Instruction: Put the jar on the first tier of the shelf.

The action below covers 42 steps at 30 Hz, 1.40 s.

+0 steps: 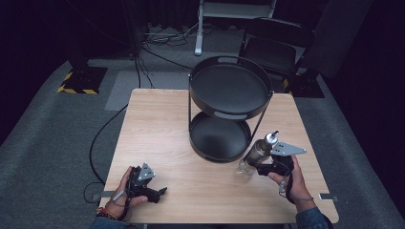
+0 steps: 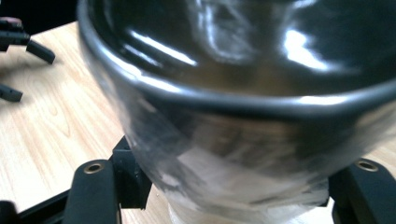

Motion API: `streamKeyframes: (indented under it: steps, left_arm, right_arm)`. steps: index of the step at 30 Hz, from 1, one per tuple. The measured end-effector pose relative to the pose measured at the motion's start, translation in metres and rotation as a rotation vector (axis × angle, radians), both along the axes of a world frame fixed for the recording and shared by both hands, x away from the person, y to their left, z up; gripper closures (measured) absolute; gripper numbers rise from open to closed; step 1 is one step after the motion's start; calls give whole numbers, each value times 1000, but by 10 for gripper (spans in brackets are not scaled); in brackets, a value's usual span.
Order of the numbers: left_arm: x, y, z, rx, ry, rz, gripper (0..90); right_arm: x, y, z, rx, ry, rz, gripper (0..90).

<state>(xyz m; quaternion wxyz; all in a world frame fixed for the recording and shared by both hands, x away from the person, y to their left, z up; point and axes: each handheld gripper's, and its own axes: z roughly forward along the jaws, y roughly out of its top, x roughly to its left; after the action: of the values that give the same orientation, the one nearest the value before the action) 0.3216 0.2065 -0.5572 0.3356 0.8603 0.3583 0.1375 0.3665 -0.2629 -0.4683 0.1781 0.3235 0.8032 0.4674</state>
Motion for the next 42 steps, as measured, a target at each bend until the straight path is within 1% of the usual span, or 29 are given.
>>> streamKeyframes:
  steps: [5,11,18,21,26,30,36,38,42]
  left_arm:
    - [0,0,0,0,0,0,1]
    - [0,0,0,0,0,0,1]
    - [0,0,0,0,0,0,1]
    - [0,0,0,0,0,0,1]
    - [0,0,0,0,0,0,1]
    - [0,0,0,0,0,0,1]
    - [0,0,0,0,0,0,1]
    - [0,0,0,0,0,0,1]
    - [0,0,0,0,0,0,1]
  right_arm:
    - [0,-4,4,32,-16,-15,348]
    - [1,-5,8,51,-38,-41,348]
    - [3,-7,14,64,-68,-92,348]
    - [5,-7,15,71,-68,-107,348]
    - [10,-6,16,99,-68,-134,348]
    - [17,0,18,128,-69,-148,348]
    - [28,11,17,145,-67,-167,348]
    - [32,14,16,157,-60,-175,348]
    - [38,18,13,163,-51,-189,348]
